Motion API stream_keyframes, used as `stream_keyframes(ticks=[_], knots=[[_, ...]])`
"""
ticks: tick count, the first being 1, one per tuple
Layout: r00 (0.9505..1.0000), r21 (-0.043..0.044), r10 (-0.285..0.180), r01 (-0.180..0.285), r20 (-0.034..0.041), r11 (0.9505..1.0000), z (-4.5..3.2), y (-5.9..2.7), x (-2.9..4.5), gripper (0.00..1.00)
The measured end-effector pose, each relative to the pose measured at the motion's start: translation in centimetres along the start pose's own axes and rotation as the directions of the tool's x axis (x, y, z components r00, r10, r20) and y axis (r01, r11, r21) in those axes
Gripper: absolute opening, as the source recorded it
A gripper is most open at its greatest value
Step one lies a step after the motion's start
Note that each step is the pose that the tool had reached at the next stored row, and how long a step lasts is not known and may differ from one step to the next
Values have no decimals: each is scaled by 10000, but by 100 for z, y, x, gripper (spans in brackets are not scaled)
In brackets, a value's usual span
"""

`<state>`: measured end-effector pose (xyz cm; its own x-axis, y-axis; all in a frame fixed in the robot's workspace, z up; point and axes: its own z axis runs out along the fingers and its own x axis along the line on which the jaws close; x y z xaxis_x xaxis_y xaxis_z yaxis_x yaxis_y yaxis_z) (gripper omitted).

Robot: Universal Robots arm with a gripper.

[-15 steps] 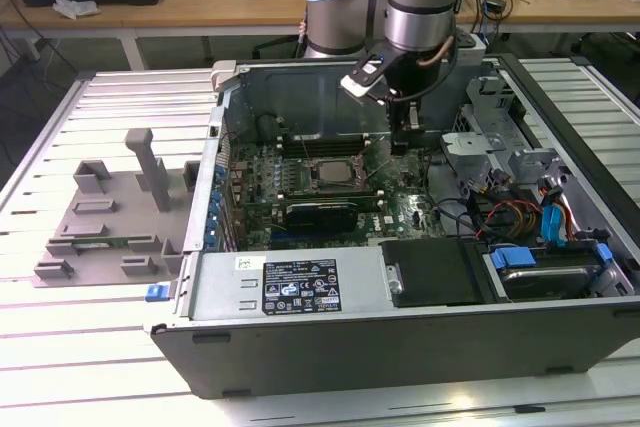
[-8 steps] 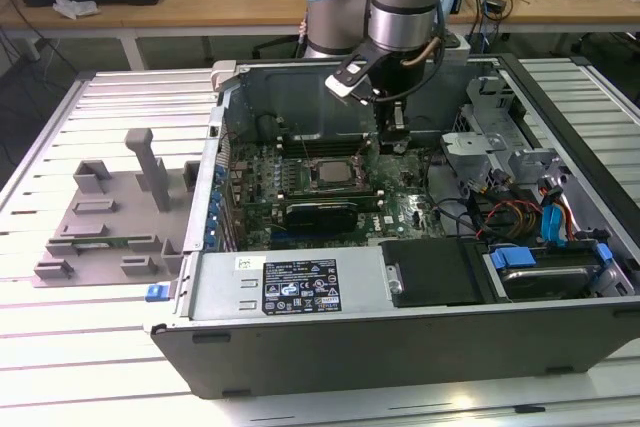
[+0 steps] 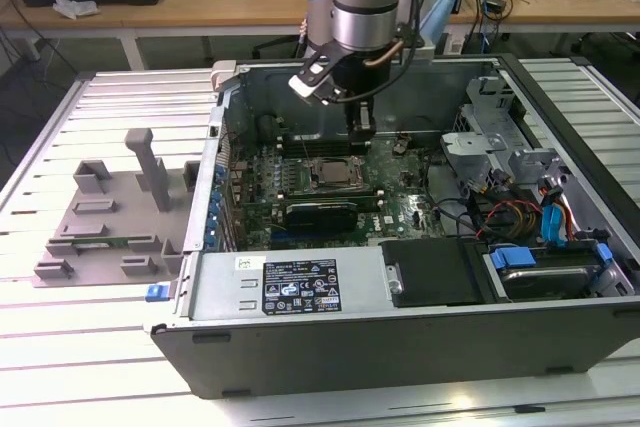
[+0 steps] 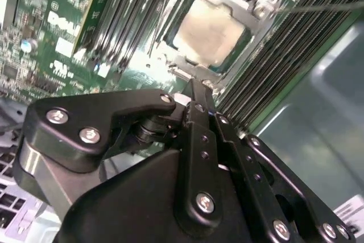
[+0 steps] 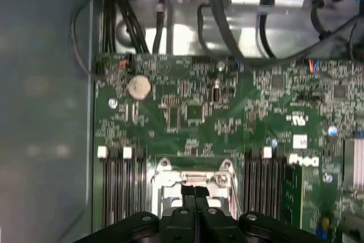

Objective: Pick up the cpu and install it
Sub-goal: 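Close the cpu cover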

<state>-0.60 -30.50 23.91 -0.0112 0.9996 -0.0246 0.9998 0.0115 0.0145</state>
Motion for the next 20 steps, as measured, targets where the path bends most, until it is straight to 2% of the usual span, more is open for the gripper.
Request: stream_keyframes(ticks=[2, 7, 12, 17, 20], knots=[[10000, -1, 0, 0, -1, 10000, 1, -37, 2, 11], [10000, 0, 1, -1, 0, 10000, 3, -58, 3, 11], [10000, 0, 0, 0, 0, 10000, 23, -191, 5, 11], [10000, 0, 0, 0, 0, 10000, 43, -242, -10, 11], [10000, 0, -2, 2, 4, 10000, 45, -243, -12, 11]])
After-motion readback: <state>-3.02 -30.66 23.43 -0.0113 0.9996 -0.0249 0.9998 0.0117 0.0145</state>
